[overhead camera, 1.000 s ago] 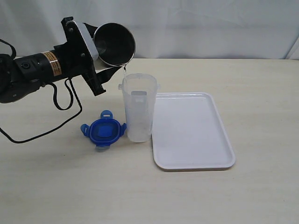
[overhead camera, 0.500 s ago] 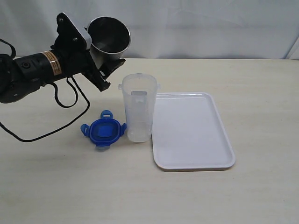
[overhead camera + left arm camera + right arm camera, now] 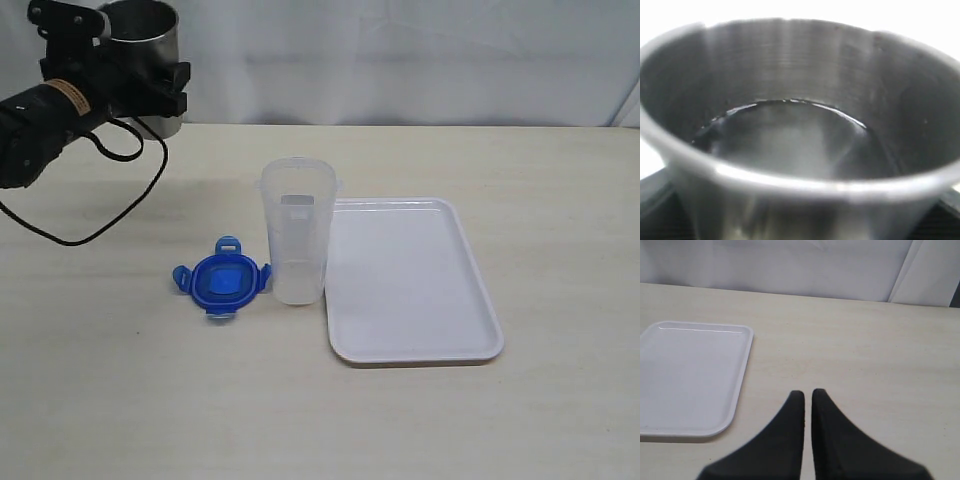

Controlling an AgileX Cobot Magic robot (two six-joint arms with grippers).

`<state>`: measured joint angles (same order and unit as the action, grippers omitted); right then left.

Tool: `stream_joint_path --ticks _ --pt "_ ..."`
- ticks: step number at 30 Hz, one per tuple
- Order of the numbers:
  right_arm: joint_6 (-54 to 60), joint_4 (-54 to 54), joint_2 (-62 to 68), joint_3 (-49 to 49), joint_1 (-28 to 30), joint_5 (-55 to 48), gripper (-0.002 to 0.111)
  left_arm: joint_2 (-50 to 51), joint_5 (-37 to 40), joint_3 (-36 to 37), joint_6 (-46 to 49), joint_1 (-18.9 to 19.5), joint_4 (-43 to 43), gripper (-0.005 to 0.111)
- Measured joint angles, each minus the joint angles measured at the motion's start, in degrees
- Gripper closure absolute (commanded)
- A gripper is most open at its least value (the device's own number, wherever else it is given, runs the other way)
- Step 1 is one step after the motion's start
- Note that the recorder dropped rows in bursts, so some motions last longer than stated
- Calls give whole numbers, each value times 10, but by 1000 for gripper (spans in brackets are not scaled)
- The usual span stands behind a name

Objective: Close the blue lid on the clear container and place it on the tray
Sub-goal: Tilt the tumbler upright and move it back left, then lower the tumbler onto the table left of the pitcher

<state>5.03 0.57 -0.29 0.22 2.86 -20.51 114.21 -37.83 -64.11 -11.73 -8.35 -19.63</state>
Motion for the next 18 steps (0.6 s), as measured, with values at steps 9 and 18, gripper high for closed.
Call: stream_joint_path --ticks 9,18 --pt "0 0 0 0 0 0 103 91 7 -62 -26 28 -11 107" --pt "0 0 0 0 0 0 103 179 -9 -142 -32 29 -3 107"
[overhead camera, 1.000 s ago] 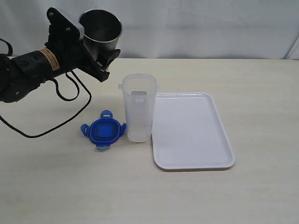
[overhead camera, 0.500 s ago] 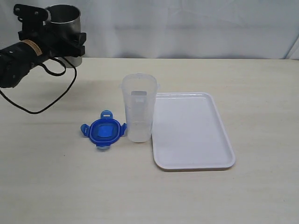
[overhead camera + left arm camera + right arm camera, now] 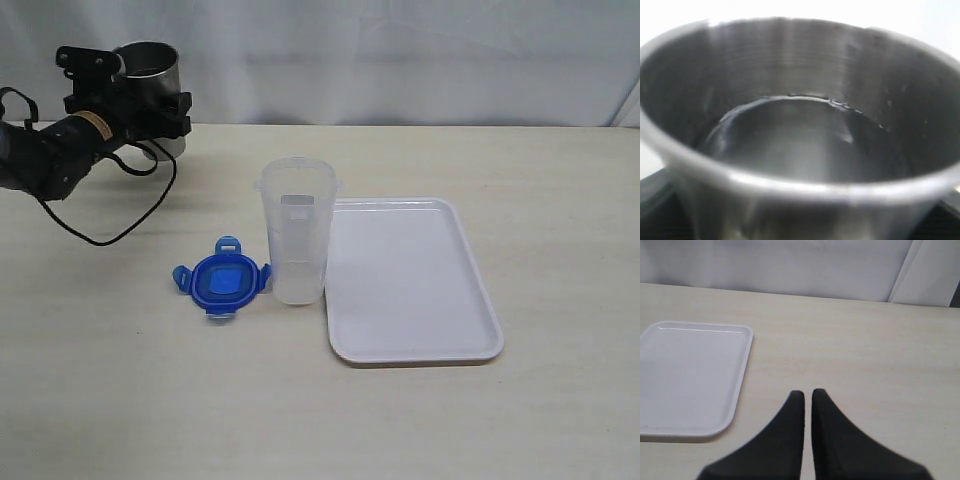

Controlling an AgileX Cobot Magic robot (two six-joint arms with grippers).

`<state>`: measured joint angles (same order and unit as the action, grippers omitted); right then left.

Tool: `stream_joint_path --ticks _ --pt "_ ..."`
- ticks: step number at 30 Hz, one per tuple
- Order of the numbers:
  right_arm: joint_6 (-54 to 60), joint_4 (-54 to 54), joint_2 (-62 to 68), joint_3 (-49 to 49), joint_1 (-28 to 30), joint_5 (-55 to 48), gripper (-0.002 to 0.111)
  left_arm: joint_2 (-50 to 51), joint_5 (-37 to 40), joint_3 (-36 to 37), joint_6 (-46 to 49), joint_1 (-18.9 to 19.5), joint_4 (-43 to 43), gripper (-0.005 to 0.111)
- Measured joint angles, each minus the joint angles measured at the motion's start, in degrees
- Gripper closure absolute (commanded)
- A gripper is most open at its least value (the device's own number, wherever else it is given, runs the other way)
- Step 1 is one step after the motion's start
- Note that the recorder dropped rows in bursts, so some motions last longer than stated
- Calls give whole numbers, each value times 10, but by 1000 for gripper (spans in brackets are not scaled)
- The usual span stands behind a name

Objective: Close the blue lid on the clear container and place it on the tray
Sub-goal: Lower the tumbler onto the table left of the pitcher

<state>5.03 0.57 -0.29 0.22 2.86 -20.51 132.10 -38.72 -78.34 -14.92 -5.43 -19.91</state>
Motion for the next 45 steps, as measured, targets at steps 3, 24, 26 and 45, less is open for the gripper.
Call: stream_joint_path --ticks 3,24,26,45 --pt "0 0 0 0 0 0 103 27 2 -32 -2 0 7 107" --pt "0 0 0 0 0 0 103 106 61 -145 -53 1 5 107" --pt "0 0 0 0 0 0 103 107 65 -145 -78 1 -12 107" --pt "0 0 0 0 0 0 103 113 32 -147 -134 0 -148 107"
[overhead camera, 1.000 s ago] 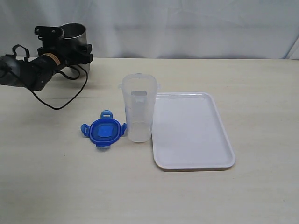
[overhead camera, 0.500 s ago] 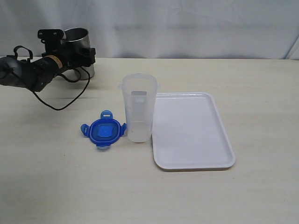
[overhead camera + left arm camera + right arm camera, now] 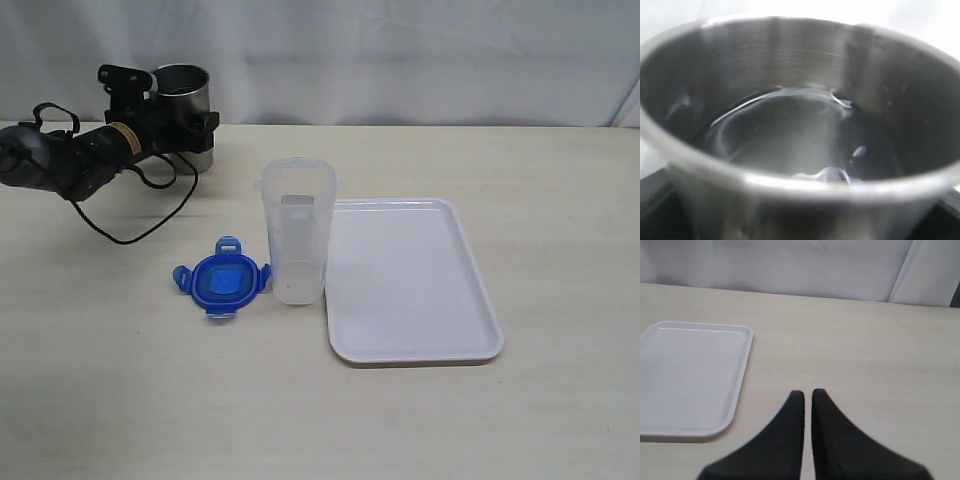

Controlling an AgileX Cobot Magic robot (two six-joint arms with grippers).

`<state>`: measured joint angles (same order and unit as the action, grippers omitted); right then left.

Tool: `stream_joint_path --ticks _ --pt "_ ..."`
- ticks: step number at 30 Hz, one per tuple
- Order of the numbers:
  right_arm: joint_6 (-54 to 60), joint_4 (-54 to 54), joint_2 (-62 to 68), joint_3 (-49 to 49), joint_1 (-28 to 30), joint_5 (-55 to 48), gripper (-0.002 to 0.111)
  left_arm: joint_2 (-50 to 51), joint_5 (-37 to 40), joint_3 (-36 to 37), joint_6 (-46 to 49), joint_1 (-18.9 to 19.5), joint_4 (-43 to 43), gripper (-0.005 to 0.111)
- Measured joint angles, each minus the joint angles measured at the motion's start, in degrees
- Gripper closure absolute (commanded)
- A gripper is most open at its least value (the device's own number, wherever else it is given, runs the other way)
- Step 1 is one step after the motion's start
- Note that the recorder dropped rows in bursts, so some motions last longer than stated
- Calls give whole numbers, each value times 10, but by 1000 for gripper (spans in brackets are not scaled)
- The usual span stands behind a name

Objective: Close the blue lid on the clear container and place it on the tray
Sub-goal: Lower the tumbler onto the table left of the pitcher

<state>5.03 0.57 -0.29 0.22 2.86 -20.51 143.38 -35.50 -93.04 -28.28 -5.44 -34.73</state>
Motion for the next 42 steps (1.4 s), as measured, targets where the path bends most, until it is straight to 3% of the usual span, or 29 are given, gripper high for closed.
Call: stream_joint_path --ticks 12,23,29,39,42 --pt "0 0 0 0 0 0 103 1 -6 0 -1 0 -5 106" --pt "0 0 0 0 0 0 103 1 -4 0 -11 0 -15 55" --pt "0 0 0 0 0 0 103 1 -6 0 -17 -4 -26 46" --pt "0 0 0 0 0 0 103 1 -7 0 -24 -7 -35 46" --pt "0 0 0 0 0 0 103 1 -8 0 -27 -7 -39 30"
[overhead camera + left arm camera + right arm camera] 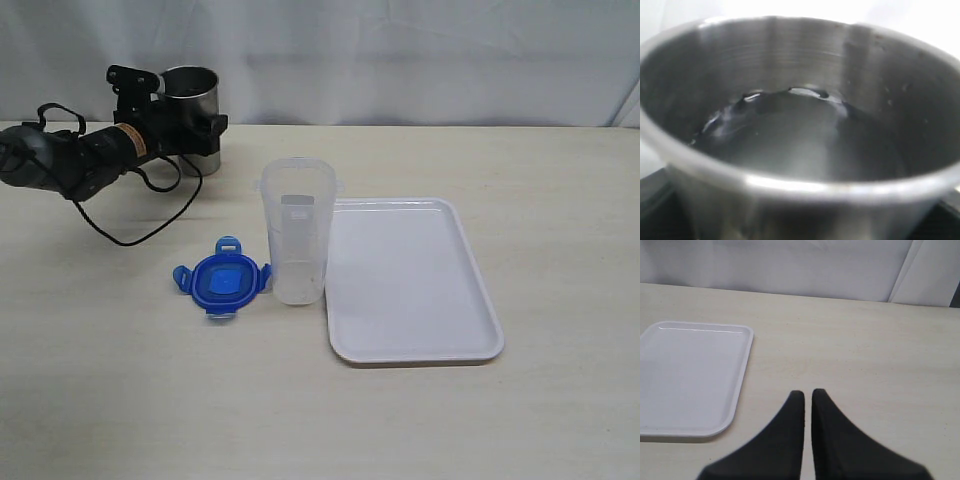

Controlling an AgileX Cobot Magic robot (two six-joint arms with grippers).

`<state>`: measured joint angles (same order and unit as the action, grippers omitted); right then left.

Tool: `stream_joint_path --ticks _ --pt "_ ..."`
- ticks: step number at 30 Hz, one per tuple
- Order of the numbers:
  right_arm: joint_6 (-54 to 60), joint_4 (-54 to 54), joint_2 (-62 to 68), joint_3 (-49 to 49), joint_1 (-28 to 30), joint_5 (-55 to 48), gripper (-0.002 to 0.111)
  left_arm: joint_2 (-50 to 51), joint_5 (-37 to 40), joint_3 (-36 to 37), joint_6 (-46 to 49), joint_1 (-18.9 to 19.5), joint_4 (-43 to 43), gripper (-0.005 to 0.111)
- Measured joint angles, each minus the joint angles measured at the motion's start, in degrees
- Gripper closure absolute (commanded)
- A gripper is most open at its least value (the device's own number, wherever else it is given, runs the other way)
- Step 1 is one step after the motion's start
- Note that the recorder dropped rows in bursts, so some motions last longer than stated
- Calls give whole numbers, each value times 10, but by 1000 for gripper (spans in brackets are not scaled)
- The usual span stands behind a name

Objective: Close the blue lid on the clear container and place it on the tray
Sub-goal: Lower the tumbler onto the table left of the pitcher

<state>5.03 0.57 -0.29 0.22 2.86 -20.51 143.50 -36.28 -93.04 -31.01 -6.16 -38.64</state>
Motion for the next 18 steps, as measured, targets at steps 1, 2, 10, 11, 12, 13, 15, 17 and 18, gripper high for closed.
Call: stream_joint_path --ticks 1,2,10,11,12,13,15,17,18 --pt "0 0 0 0 0 0 103 0 0 0 -5 0 -9 25" --pt "0 0 0 0 0 0 103 0 -2 -1 -12 0 -21 18" --pt "0 0 0 0 0 0 103 0 -22 -2 -64 0 -65 15" --pt "0 0 0 0 0 0 103 0 -22 -2 -64 0 -65 15" --pt "0 0 0 0 0 0 103 0 -22 -2 -64 0 -65 15" --pt "0 0 0 0 0 0 103 0 -22 -2 -64 0 -65 15" --pt "0 0 0 0 0 0 103 0 -22 -2 -67 0 -68 15" --pt "0 0 0 0 0 0 103 0 -22 -3 -75 0 -71 15" --pt "0 0 0 0 0 0 103 0 -23 -3 -76 0 -72 15"
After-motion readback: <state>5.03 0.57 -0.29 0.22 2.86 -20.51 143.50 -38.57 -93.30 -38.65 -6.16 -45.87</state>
